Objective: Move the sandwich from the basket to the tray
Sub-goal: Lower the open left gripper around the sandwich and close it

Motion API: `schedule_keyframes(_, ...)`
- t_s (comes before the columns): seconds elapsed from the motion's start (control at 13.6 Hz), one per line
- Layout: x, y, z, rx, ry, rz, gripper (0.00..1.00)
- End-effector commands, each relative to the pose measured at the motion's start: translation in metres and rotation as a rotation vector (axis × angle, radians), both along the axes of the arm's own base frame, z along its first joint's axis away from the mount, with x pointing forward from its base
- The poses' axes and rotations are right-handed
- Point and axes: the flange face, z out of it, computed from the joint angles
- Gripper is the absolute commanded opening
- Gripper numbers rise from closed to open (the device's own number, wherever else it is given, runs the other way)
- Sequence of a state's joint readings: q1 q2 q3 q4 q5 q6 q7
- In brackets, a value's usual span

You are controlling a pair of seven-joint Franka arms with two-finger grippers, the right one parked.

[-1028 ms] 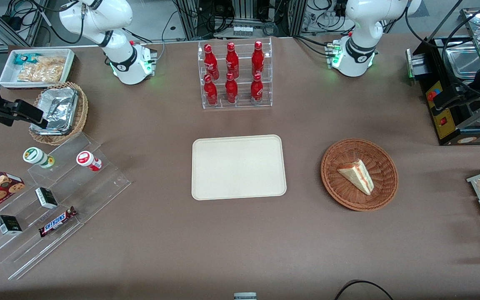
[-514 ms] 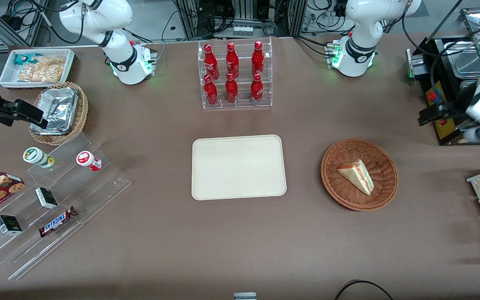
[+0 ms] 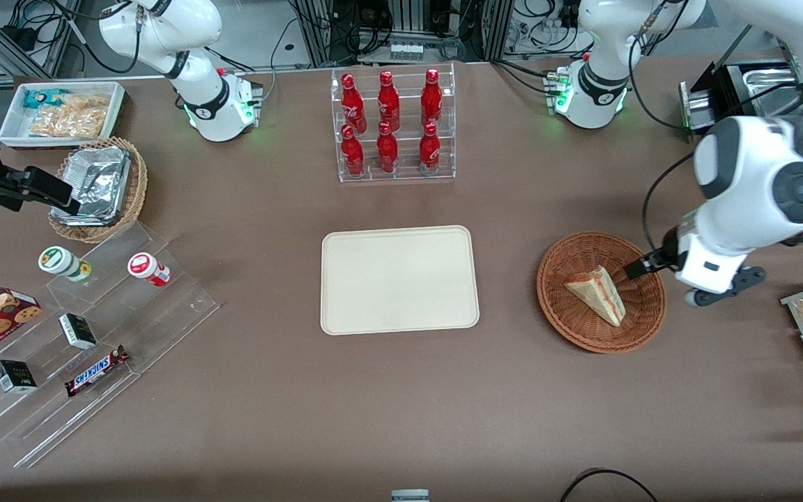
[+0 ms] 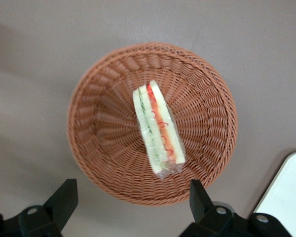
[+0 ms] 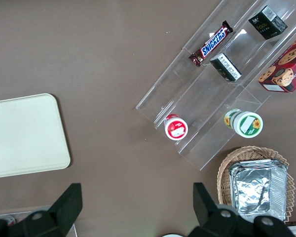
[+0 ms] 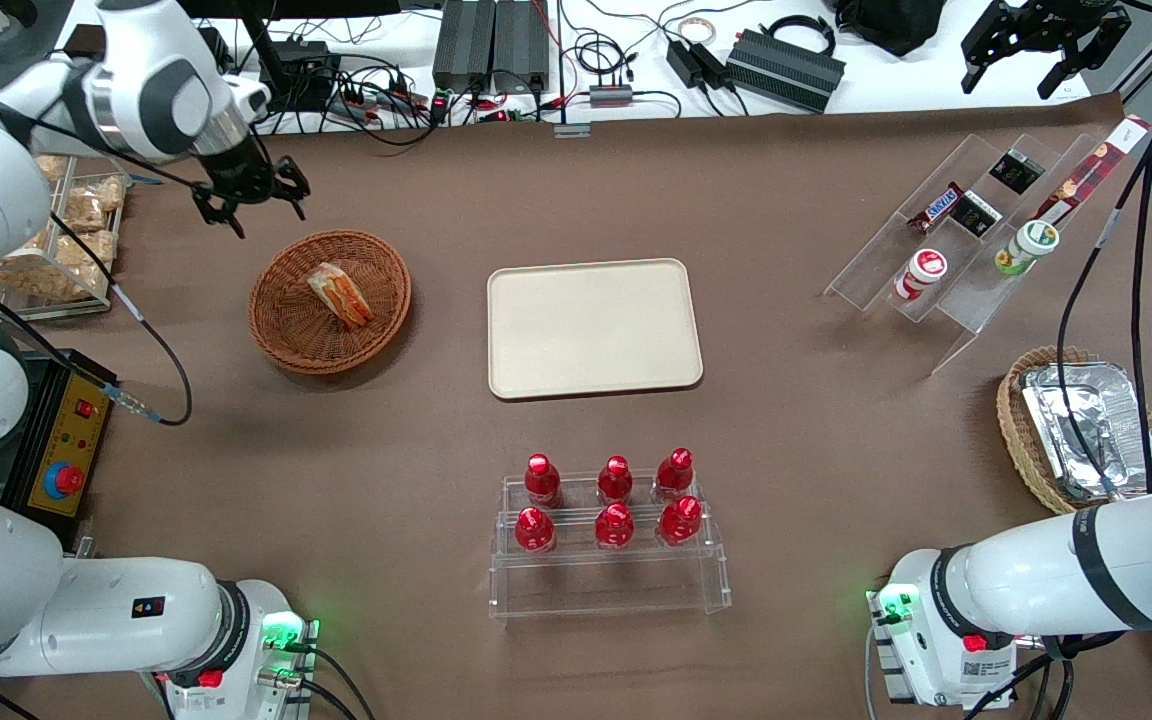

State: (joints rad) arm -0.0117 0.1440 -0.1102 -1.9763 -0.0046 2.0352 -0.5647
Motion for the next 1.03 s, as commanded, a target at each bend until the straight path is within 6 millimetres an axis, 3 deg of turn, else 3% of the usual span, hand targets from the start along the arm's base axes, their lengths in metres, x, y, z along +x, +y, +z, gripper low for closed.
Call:
schedule_keyframes(0.0, -0.025, -0.023, -0.021, 0.022, -0.055, 0.179, 1.00)
schedule_keyframes(0.15, -0.032, -0.029, -0.042, 0.015, -0.092, 0.277, 1.00)
schedule_keyframes(0.44, -0.033, -0.028, -0.089, 0.017, -0.062, 0.314, 1.00)
schedule_keyframes(0.95, -0.023, -0.026, -0.139, -0.005, -0.076, 0.357, 1.00)
